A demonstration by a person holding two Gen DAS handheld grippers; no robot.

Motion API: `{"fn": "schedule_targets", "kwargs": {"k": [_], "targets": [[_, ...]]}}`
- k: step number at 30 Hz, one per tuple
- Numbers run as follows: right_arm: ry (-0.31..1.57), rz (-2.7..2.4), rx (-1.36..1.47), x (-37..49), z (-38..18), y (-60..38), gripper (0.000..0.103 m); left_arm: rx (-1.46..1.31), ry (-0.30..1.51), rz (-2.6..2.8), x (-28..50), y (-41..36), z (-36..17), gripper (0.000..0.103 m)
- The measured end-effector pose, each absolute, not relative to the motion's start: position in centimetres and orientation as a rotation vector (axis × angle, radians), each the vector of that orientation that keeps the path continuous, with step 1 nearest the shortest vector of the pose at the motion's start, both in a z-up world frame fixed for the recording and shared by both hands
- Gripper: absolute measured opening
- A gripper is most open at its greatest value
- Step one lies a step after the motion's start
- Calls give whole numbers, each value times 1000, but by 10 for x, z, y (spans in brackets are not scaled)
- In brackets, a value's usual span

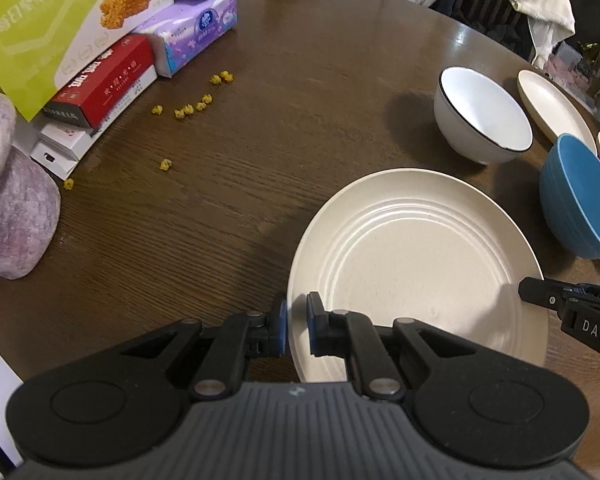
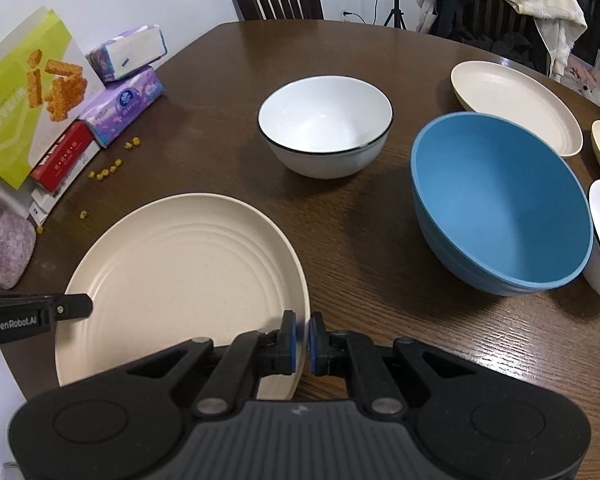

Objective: Organize plates and bowls
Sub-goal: 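Lower the plate onto the table beside the white bowl and open both grippers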

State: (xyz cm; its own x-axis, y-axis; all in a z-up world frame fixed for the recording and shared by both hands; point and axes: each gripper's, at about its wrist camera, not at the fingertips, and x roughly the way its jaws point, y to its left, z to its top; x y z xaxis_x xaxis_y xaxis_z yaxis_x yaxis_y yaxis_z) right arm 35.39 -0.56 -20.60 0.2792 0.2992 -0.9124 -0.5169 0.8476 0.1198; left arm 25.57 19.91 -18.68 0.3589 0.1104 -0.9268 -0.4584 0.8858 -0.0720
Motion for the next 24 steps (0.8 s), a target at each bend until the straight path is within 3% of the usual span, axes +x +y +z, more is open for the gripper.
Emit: {"fn": "schedule_targets", "kwargs": {"k": [24], "targets": [[1165,559,-259,355,-228,-3,7,-318,1205,376,267,195,-207,11]]}}
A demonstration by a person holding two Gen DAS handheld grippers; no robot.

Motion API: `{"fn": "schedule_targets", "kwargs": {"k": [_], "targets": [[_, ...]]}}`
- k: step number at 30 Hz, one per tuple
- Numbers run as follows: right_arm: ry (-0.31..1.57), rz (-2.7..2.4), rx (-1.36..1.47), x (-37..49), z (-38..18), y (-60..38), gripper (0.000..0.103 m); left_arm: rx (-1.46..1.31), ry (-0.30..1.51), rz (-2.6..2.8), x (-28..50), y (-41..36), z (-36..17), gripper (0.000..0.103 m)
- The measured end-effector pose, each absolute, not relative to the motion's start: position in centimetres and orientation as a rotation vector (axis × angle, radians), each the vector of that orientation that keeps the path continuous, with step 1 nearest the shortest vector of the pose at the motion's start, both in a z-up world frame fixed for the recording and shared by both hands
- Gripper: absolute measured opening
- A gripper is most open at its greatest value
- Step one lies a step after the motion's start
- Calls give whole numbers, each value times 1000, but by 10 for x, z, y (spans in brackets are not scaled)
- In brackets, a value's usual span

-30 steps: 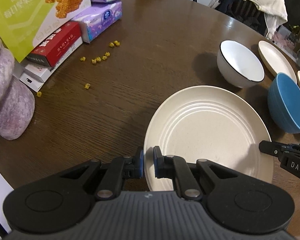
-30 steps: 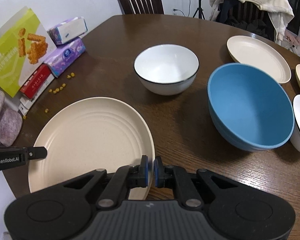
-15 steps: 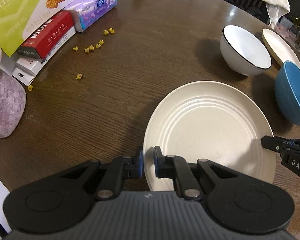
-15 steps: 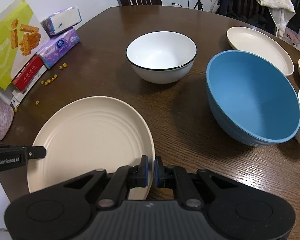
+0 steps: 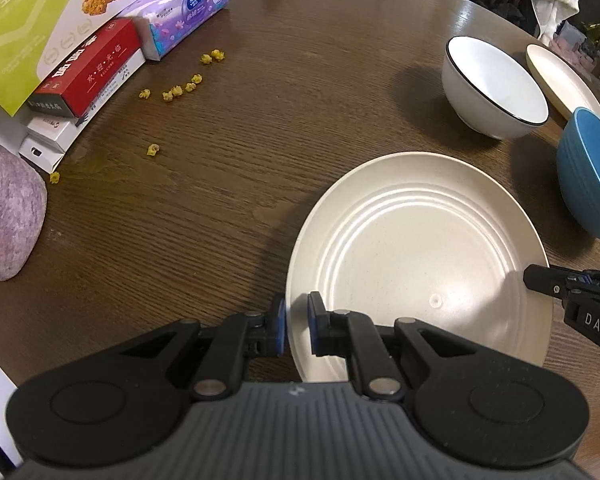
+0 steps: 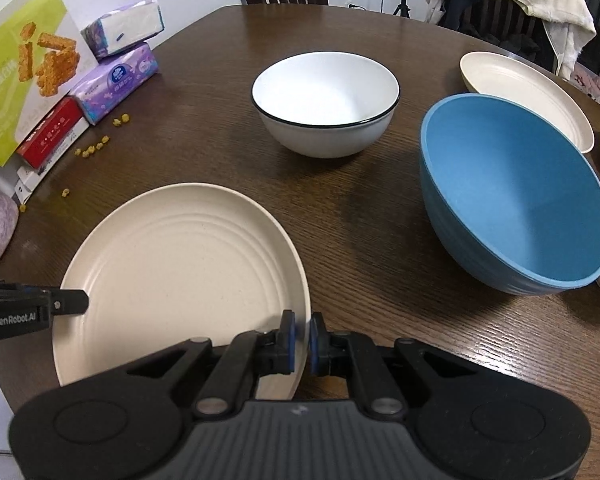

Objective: Organize plates and bowls
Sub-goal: 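Lower the plate onto the table beside the white bowl and open both grippers, then raise both grippers away from the placed plate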

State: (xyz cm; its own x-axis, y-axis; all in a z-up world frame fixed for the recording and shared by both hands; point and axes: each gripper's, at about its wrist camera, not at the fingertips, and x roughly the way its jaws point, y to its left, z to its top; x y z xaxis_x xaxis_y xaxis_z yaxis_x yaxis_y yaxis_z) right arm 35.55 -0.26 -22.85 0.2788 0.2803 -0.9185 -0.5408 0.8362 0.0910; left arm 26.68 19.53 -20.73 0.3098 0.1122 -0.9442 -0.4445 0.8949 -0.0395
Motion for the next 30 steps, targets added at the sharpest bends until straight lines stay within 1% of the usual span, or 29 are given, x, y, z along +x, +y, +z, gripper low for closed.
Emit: {"fn": "schedule_targets", "kwargs": {"k": [2,3,5,6,7,8,9,11,12,13,14,16,17,18,19,20,22,30], "targets": [[1167,556,-257,356,-229,-2,8,-325,1210,373,267,196,-208,12],[1172,558,-251,357,-229,-2,10,-326,1210,373,267,197,-207,12],[1188,558,-227,359,-228,-4,13,-328,1202,371,266,198,-204,21],[1191,558,-210,361,-227,-5,19,-329,1193,371,265,198,-202,37],[1190,559,-194,362,-225,-7,28,-326,1182,377,264,199,-198,54],[1184,561,-185,362,-223,-8,32,-319,1170,383,263,199,-195,57],[1178,561,-182,363,-220,-9,36,-310,1158,385,262,199,-192,57],[1170,562,-172,363,-215,-10,40,-303,1146,390,260,199,-186,62],[1167,564,-165,363,-213,-12,47,-306,1136,388,258,200,-183,71],[1163,565,-159,362,-210,-13,55,-309,1122,382,256,200,-180,81],[1158,565,-156,361,-207,-15,59,-310,1110,380,254,199,-177,86],[1147,568,-152,357,-202,-17,70,-313,1085,376,250,198,-171,103],[1145,570,-149,355,-200,-19,74,-315,1067,371,247,197,-168,103],[1143,572,-143,353,-197,-22,84,-317,1046,364,244,195,-165,103],[1142,575,-136,351,-196,-24,90,-317,1030,356,242,194,-162,103],[1144,575,-128,350,-194,-27,91,-315,1020,348,240,192,-160,103],[1148,563,-121,347,-191,-31,103,-309,1012,333,237,188,-155,103],[1096,533,-107,330,-166,-51,103,-291,960,288,228,173,-134,103]]}}
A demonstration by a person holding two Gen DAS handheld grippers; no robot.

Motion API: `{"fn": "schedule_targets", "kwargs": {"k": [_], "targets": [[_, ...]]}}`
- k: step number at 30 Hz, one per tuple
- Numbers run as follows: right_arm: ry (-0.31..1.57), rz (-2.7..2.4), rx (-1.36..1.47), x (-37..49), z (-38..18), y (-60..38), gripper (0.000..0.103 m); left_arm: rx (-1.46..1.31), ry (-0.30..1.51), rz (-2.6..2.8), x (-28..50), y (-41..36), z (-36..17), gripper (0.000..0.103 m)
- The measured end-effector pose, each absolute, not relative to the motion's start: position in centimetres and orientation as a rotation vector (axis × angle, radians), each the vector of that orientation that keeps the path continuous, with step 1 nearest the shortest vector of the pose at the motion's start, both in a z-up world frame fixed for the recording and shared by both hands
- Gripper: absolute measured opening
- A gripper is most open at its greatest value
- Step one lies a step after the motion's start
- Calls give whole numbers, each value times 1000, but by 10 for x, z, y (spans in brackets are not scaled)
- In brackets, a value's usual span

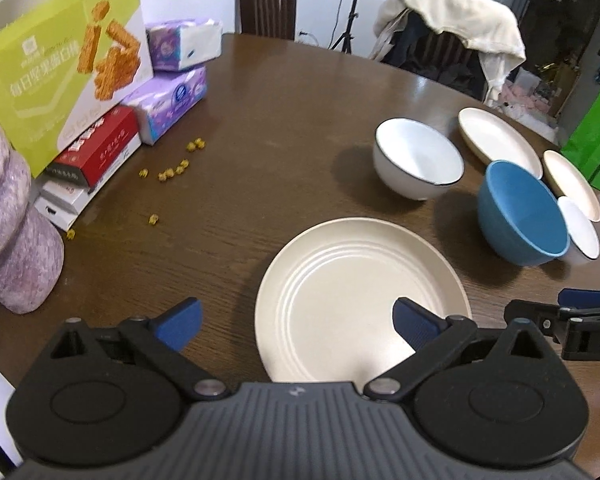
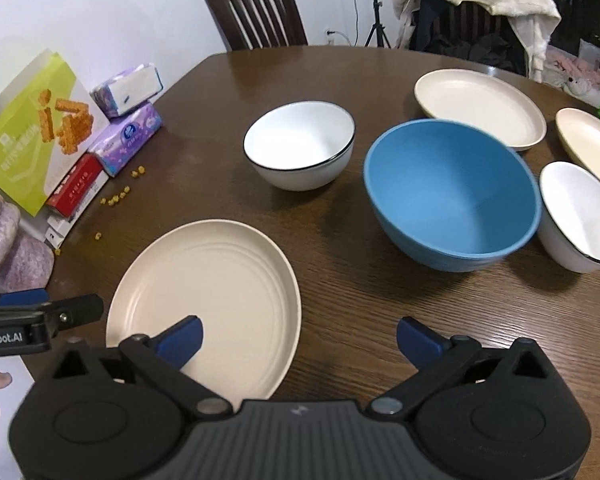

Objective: Organize plates and bowls
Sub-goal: 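Raise both grippers away from the placed plate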

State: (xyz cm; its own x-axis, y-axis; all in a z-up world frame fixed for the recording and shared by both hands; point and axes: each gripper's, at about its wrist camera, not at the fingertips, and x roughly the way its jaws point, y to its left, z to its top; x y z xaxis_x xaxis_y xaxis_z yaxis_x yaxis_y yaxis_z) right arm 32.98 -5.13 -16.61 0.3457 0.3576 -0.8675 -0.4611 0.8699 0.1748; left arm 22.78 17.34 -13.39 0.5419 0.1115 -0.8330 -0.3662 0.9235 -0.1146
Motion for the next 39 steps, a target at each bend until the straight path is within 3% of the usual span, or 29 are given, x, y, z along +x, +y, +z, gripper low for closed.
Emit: {"fn": "schedule_targets", "kwargs": {"k": [39], "targets": [[977,301,-49,322,-79,-186,103,-162,833,8,287,65,-52,103]]}}
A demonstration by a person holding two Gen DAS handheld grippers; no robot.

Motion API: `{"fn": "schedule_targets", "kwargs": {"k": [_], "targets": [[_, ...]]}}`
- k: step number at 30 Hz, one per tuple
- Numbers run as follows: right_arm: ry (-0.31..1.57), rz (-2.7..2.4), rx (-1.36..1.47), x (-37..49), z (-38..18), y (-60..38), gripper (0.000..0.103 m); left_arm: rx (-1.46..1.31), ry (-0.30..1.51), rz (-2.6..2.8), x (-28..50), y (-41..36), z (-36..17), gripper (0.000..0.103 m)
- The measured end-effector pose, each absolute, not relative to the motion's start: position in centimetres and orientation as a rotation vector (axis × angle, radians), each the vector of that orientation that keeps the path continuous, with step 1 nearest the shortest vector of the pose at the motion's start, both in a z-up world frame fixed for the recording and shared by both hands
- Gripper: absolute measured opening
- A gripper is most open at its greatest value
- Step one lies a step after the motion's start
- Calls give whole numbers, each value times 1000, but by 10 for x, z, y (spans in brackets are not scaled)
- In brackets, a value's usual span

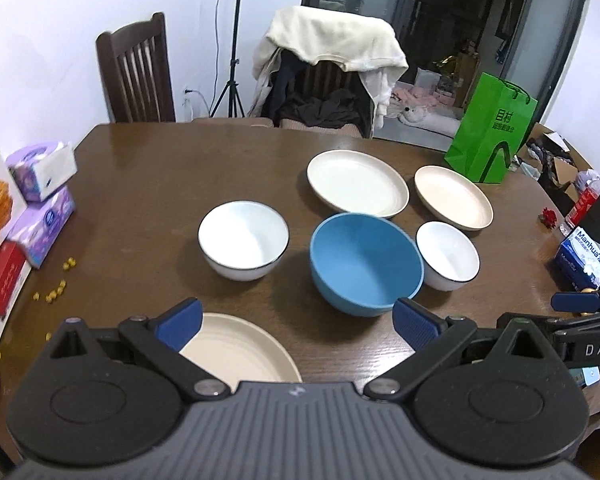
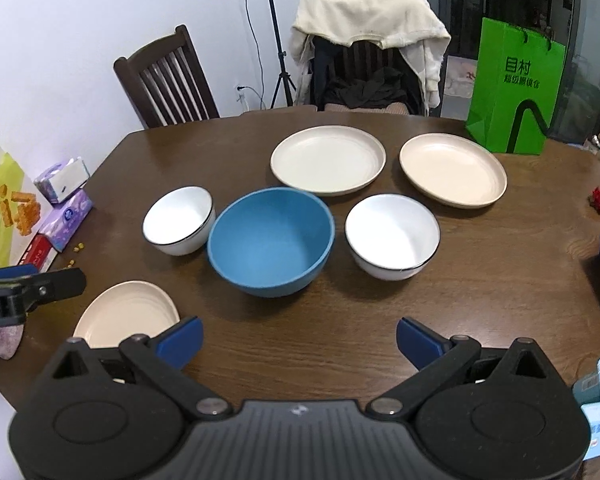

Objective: Organize plates and bowls
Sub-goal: 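Raise both grippers away from the placed plate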

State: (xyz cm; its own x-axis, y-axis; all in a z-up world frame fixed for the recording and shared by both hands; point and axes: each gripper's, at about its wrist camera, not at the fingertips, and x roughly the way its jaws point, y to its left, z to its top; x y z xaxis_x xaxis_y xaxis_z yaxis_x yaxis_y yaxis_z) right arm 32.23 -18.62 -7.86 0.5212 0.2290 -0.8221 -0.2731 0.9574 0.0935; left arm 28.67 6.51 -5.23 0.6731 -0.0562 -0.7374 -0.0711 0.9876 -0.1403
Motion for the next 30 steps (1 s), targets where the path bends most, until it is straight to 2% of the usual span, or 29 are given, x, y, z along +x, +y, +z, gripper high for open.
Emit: {"fn": "schedule_targets", "kwargs": {"k": [30], "targets": [[972,282,-54,434,-39,-207,103,-156,828,-13,383,31,-8,103]]}}
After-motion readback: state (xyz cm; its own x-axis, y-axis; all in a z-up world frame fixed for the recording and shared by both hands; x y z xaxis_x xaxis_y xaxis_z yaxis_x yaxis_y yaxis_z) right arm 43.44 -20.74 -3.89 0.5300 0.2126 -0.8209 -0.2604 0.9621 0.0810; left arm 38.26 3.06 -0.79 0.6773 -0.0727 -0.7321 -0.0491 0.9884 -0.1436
